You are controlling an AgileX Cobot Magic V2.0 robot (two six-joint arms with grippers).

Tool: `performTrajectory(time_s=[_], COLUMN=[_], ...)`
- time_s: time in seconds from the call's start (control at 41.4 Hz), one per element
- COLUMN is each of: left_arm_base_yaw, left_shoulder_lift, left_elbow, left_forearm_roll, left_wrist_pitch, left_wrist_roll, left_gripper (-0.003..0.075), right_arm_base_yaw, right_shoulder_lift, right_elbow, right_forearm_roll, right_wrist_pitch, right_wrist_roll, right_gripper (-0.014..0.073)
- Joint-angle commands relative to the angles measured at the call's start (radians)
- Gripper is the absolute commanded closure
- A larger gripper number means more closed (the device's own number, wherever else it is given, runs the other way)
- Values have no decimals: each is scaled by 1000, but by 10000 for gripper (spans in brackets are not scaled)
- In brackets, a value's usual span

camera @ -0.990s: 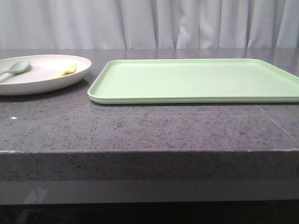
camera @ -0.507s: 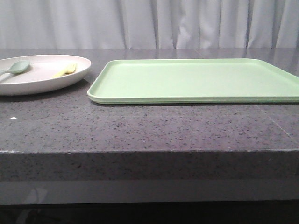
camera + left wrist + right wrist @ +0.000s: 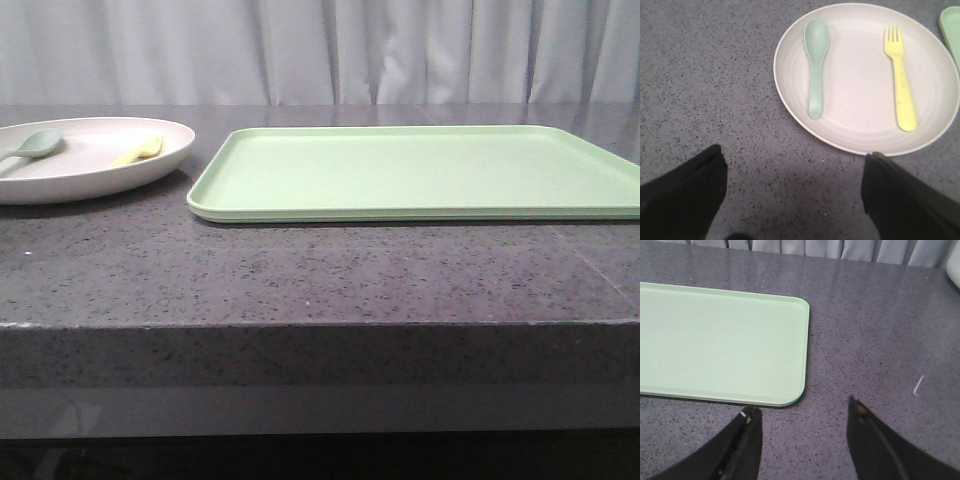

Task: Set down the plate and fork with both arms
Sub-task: 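Grasp the rim of the white plate with the left gripper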

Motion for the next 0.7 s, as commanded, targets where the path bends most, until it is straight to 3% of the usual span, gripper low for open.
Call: performTrajectory(time_s=[0.0, 0.338, 0.483, 0.676], left_arm_base_yaw=[31, 237, 276, 289], left_shoulder_lift=[79, 394, 509, 627], left_elbow=[-89, -281, -334, -384], left_forearm_roll=[-29, -580, -673, -716], left_wrist_pitch=[-43, 80, 119, 125], left_wrist_roll=[30, 452, 517, 523], left_gripper=[175, 175, 196, 283], right_arm_base_yaw=[-5, -5, -5, -5], right_shoulder_lift=[14, 14, 14, 14], right_elbow=[-33, -33, -33, -33], right_forearm_roll=[-4, -4, -4, -4], right_wrist_pitch=[-83, -83, -83, -83], right_wrist_roll=[-11, -11, -11, -11], right_gripper=[179, 179, 179, 179])
